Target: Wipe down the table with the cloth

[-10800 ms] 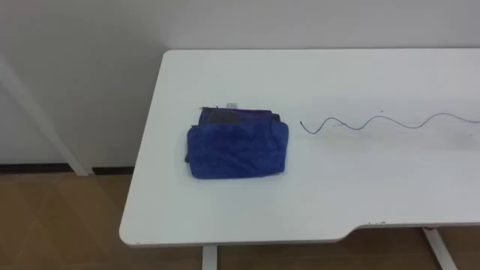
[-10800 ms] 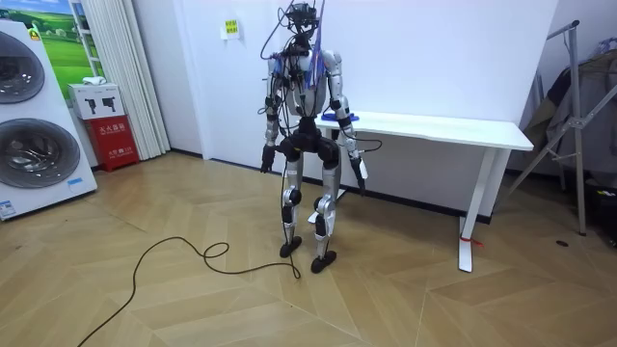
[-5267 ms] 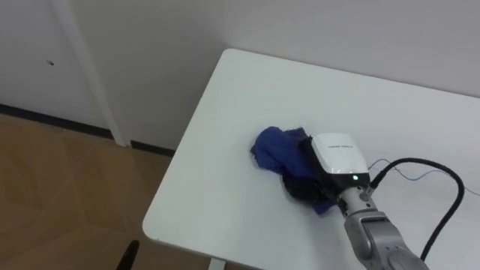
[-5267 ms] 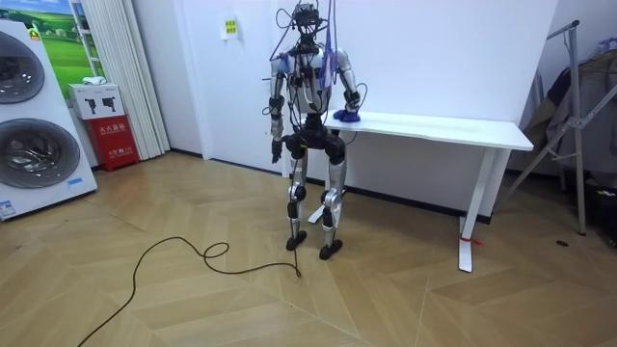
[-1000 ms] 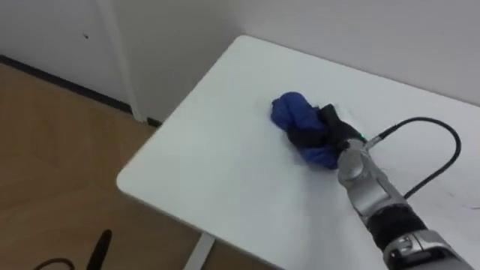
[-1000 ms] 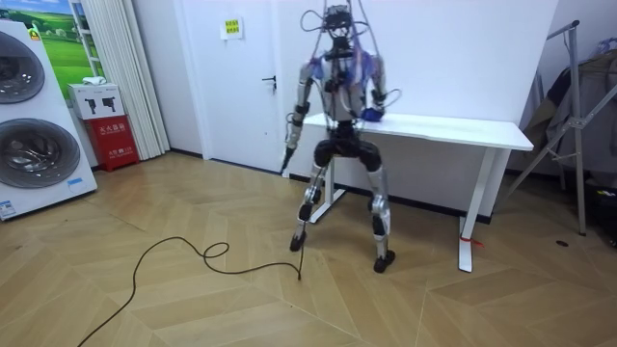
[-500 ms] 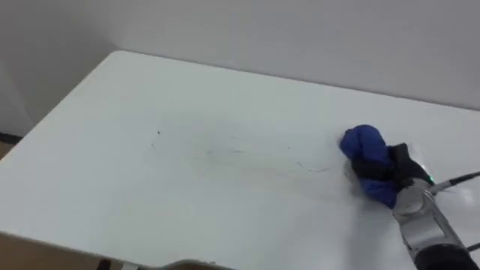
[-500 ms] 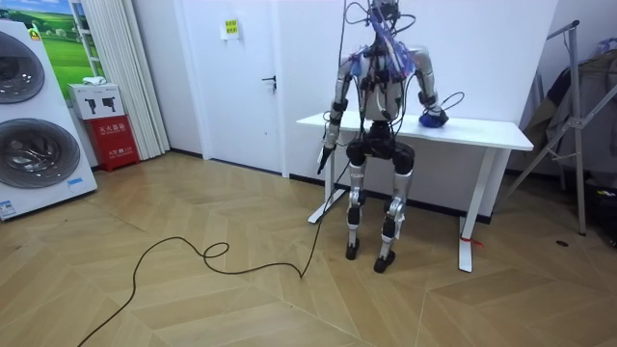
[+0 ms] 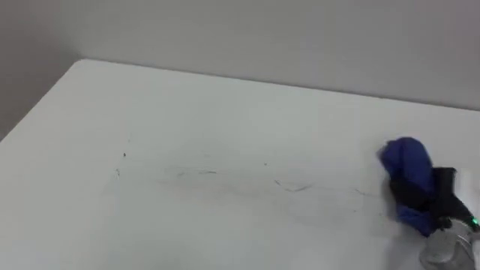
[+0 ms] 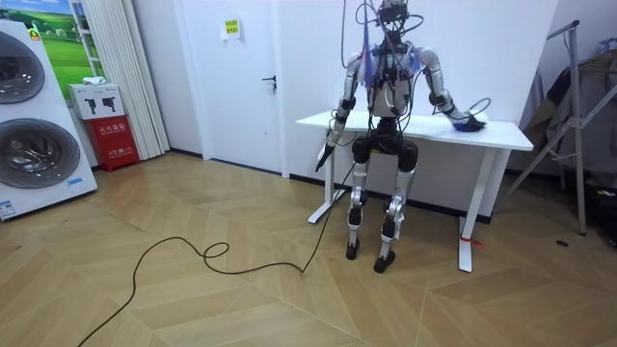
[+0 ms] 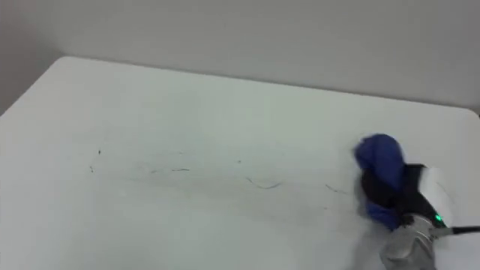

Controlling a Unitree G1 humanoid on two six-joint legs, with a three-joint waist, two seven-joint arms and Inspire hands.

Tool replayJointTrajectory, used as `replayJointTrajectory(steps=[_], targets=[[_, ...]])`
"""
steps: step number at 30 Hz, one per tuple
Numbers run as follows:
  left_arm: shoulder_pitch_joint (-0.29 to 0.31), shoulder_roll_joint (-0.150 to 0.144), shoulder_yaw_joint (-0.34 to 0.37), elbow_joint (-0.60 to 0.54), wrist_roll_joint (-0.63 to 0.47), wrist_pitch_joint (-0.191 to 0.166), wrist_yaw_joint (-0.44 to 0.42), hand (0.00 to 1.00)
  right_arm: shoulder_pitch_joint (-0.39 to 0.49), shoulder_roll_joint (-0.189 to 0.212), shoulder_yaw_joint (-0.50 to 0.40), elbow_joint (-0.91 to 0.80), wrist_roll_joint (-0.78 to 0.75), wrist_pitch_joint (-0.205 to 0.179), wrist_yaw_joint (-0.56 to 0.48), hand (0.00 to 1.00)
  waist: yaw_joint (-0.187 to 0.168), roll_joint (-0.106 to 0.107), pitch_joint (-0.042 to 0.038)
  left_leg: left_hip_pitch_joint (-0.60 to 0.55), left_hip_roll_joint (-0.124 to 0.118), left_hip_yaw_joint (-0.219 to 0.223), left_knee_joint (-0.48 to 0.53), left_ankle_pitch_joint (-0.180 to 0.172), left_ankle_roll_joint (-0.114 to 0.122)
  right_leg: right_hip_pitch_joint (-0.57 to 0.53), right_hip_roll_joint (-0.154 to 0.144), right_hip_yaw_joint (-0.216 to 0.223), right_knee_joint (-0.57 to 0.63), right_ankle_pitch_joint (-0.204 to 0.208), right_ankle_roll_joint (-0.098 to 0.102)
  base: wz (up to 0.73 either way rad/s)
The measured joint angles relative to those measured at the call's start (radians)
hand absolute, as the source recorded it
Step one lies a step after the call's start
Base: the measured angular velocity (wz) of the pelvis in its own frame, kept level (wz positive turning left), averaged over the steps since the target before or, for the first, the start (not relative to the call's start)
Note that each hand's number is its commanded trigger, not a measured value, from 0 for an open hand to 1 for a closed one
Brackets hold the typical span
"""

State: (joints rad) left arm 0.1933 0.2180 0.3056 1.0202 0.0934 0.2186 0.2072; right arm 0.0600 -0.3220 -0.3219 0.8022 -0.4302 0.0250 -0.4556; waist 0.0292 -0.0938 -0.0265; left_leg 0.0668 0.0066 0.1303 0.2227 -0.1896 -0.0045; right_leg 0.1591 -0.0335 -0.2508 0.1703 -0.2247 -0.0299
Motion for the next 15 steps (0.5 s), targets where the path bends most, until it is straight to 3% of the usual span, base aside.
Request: replayJointTrajectory(steps=[2, 5, 7, 8, 10, 11, 13, 15], targets=[[0.000, 0.003, 0.008, 0.000, -0.002, -0.005, 0.002, 0.00, 0.016, -0.010, -0.041, 0.021, 0.016, 0.001, 0.000, 1.00, -0.002, 0.000, 0.0006, 0.001, 0.001, 0.001, 0.000, -0.001, 0.002, -0.002, -0.001, 0.000, -0.001, 0.004, 0.004, -0.14], [-0.021, 0.000, -0.018, 0.000, -0.017, -0.021, 0.003, 0.00, -0.004, -0.015, -0.014, 0.016, 0.035, 0.025, -0.001, 1.00, 0.003, 0.004, 0.0032, 0.008, 0.000, 0.005, -0.004, -0.007, 0.008, -0.002, 0.000, 0.005, 0.000, 0.005, 0.005, -0.18], [-0.040, -0.010, -0.064, 0.000, -0.022, -0.024, 0.003, 0.00, -0.044, -0.006, 0.025, -0.002, 0.033, 0.076, -0.002, 1.00, 0.018, 0.017, 0.0089, 0.013, 0.005, 0.010, -0.010, -0.012, 0.008, -0.004, 0.006, 0.020, 0.004, 0.012, 0.002, -0.33], [-0.059, -0.017, -0.088, 0.008, -0.021, -0.025, 0.002, 0.00, -0.072, 0.002, 0.064, -0.018, 0.033, 0.117, -0.001, 1.00, 0.044, 0.025, 0.0082, 0.013, 0.017, 0.028, -0.014, -0.016, 0.006, -0.017, 0.012, 0.041, 0.012, 0.017, -0.003, -0.66], [-0.112, -0.028, -0.138, 0.061, -0.022, -0.021, 0.006, 0.00, -0.133, 0.056, 0.214, -0.131, 0.022, 0.211, 0.027, 1.00, 0.097, 0.038, 0.0084, -0.002, 0.019, 0.031, -0.009, -0.019, 0.004, -0.059, 0.022, 0.059, 0.038, 0.031, -0.013, -0.92], [-0.117, -0.032, -0.146, 0.065, -0.023, -0.018, 0.005, 0.00, -0.155, 0.075, 0.269, -0.164, -0.001, 0.228, 0.049, 1.00, 0.109, 0.042, 0.0099, -0.009, 0.021, 0.029, -0.005, -0.019, 0.005, -0.069, 0.025, 0.052, 0.039, 0.038, -0.016, -0.87], [-0.147, -0.045, -0.163, 0.088, -0.018, -0.009, 0.006, 0.00, -0.275, 0.163, 0.492, -0.247, -0.093, 0.261, 0.162, 1.00, 0.138, 0.049, 0.0140, -0.043, 0.022, -0.003, 0.002, -0.013, 0.003, -0.102, 0.031, 0.015, 0.032, 0.057, -0.029, -0.45], [-0.167, -0.058, -0.181, 0.090, -0.018, 0.008, 0.005, 0.00, -0.365, 0.227, 0.606, -0.262, -0.127, 0.263, 0.237, 1.00, 0.149, 0.052, 0.0221, -0.062, 0.018, -0.035, 0.004, 0.001, 0.002, -0.105, 0.032, -0.004, 0.021, 0.058, -0.032, 0.47]])
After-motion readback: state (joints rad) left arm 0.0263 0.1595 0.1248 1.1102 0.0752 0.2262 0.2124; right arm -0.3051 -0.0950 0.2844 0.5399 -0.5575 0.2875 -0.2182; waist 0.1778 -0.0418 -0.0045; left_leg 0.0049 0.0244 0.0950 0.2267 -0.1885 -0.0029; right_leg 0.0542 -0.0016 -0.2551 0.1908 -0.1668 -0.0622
